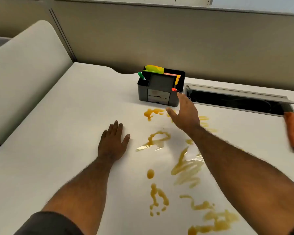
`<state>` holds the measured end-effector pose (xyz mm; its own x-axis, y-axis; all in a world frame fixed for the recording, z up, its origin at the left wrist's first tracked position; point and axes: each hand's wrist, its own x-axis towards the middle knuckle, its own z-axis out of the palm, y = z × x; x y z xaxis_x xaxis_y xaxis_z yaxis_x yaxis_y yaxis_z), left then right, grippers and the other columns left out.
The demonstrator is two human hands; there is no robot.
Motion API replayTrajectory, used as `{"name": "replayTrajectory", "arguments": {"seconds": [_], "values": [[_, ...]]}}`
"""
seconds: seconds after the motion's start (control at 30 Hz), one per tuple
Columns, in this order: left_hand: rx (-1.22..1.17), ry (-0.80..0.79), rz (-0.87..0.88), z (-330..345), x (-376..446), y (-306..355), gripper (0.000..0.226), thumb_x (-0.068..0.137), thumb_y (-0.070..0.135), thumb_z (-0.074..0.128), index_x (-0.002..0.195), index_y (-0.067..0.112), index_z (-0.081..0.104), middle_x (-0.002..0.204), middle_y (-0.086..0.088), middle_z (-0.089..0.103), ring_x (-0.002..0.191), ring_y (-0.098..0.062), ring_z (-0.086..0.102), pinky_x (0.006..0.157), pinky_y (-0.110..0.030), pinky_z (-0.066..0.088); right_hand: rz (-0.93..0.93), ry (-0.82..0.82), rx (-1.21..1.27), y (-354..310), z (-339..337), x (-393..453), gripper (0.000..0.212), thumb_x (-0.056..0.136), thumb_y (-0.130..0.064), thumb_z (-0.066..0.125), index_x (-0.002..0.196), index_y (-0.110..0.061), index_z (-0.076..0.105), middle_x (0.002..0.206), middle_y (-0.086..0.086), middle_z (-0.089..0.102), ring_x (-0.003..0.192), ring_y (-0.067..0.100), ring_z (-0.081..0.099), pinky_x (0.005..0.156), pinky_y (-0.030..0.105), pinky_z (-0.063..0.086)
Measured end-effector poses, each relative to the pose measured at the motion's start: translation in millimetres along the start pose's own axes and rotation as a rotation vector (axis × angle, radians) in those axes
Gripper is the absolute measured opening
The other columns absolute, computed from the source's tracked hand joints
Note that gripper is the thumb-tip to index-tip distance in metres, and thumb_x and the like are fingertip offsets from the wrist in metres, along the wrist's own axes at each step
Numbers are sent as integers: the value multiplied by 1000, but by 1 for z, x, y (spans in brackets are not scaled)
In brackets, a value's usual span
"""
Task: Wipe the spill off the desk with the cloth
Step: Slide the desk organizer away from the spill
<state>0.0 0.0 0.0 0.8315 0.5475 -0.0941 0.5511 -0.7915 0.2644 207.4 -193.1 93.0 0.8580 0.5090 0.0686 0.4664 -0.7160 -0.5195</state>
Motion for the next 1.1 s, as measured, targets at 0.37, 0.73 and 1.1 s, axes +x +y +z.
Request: {"name": "replayTrajectory", "arguments": {"seconds": [0.37, 0.73, 1.1], "values": [[48, 100, -13, 14, 11, -19, 77, 91, 60, 11, 154, 16, 12, 163, 2, 5, 150, -14, 5, 121, -31, 6, 139, -22, -103, 0, 5, 69, 50, 93, -31, 62, 137, -14, 45, 136, 13, 54, 122, 33, 54, 94, 43, 48], [46, 130, -13, 17, 12, -18, 72, 94, 58, 18, 154, 19, 12, 163, 4, 6, 150, -14, 6, 120, -30, 6, 165, 40, -56, -6, 9, 72, 33, 96, -22, 59, 124, -7, 54, 113, 20, 64, 105, 36, 63, 87, 44, 54], [48, 142, -16, 17, 12, -19, 70, 95, 56, 21, 154, 21, 8, 163, 5, 3, 150, -12, 2, 119, -27, 1, -17, 0, 39, -49, 25, 79, 25, 95, -20, 59, 117, -6, 58, 111, 15, 68, 99, 29, 63, 81, 31, 46]]}}
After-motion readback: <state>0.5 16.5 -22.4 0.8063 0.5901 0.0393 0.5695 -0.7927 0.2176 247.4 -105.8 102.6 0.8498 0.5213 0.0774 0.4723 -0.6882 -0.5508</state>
